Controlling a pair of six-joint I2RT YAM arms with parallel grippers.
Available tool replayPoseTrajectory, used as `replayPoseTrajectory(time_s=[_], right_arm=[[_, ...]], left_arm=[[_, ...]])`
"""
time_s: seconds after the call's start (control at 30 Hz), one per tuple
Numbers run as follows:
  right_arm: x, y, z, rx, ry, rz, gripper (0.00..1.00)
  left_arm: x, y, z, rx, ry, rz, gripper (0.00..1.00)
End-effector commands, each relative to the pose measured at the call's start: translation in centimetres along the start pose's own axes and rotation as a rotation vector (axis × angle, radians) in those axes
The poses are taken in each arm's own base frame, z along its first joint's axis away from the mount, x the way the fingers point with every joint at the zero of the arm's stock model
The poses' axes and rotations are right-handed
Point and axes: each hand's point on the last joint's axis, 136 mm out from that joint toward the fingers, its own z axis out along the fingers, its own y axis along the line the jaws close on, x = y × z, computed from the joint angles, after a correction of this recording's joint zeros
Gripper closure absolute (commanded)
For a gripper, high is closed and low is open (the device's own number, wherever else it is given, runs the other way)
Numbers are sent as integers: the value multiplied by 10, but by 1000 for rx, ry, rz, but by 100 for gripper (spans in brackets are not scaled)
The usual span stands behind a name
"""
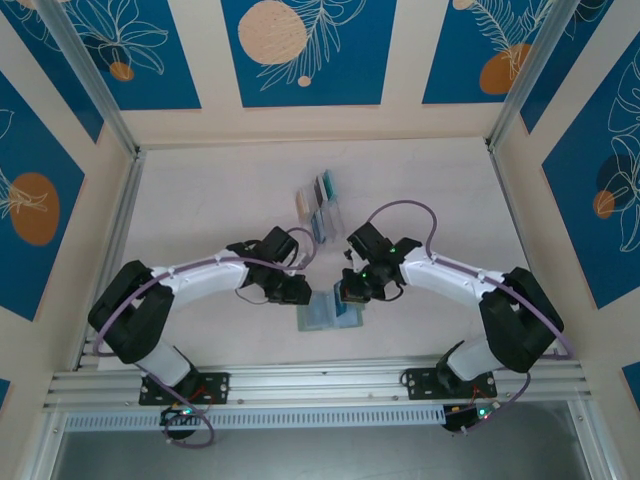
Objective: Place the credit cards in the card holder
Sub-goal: Insert the credit card into the card slot.
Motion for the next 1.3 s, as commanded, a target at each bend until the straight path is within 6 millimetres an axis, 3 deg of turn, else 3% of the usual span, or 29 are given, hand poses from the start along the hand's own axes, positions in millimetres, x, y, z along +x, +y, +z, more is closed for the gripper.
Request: replayPoseTrajectory(time_s=[0.0, 0.2, 0.4, 0.77, 1.0, 1.27], right_arm=[[1, 15, -5, -118, -4, -42, 100], [0, 16, -6, -190, -9, -42, 100], [2, 14, -3, -218, -2, -37, 100], [4, 11, 2, -262, 17, -23, 100], [4, 18, 3, -314, 32, -33, 100], [9, 9, 17, -317, 81, 15, 100]], left_arm=[[5, 2, -5, -92, 19, 64, 79], [3, -2, 11, -155, 44, 101, 80], [8, 18, 25, -245, 65, 77, 79], [21, 47, 30, -334, 60, 22, 79], [23, 50, 34, -332, 67, 15, 80], [26, 51, 38, -323, 80, 9, 80]])
